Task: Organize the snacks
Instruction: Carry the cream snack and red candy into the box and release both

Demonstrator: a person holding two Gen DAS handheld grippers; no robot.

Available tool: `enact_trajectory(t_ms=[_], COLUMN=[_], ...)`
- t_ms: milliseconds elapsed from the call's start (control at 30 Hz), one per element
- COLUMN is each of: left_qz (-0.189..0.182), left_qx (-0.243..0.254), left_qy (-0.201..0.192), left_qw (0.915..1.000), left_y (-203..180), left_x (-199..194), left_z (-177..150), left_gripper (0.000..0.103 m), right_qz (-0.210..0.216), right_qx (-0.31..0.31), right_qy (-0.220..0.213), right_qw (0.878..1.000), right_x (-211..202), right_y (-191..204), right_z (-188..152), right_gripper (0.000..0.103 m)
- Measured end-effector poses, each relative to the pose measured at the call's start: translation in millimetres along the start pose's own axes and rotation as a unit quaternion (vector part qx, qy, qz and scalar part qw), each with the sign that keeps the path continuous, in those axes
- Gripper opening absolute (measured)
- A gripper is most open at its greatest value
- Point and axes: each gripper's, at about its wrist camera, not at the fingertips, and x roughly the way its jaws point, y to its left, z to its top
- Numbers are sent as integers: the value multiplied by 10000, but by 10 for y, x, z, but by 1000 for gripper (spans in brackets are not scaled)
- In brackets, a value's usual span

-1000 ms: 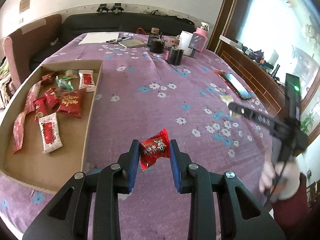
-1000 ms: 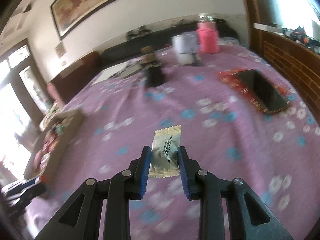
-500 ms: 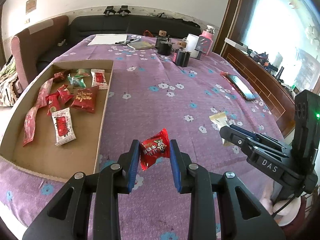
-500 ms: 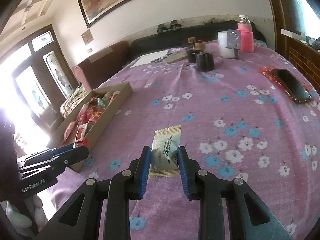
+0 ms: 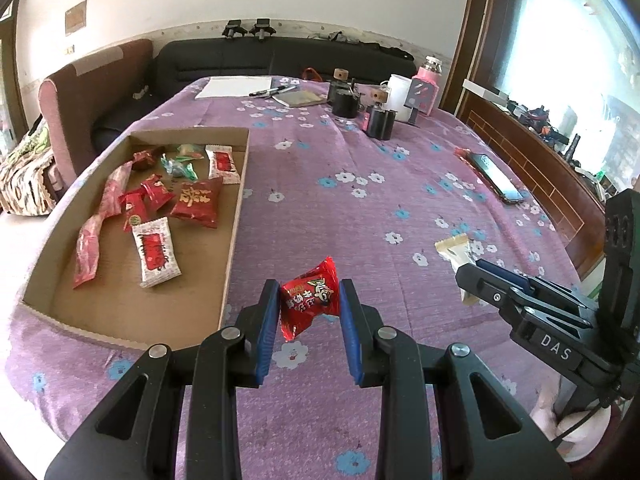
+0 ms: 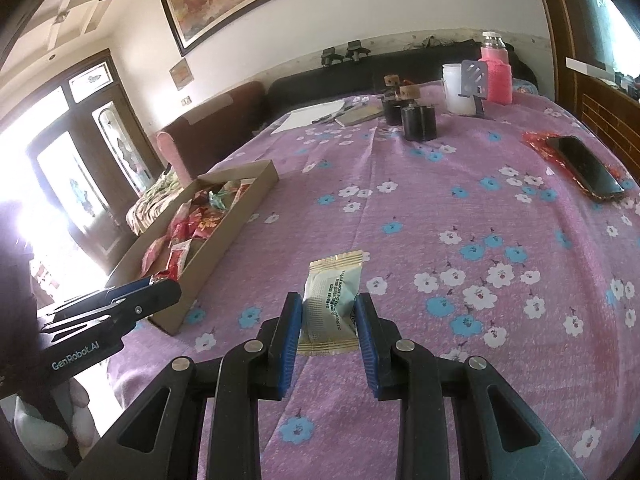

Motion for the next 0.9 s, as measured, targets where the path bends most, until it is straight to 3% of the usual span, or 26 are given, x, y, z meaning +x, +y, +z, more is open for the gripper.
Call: enact_trajectory(t_ms=[633,900], left_qz=[124,122], left_qx=[-66,-332], left_qy=[-80,-119], left_qw=[9999,9993], left_y=[88,340], left_x=[-98,-138], left_z=[-36,-1], left_gripper=[27,27], right_qz=[250,379], right_qx=[-285,-425], right_qy=[-56,2], right_qw=[9993,9984], right_x=[-80,-22], right_y=[311,497], right_z=[4,35], right_gripper=[28,29])
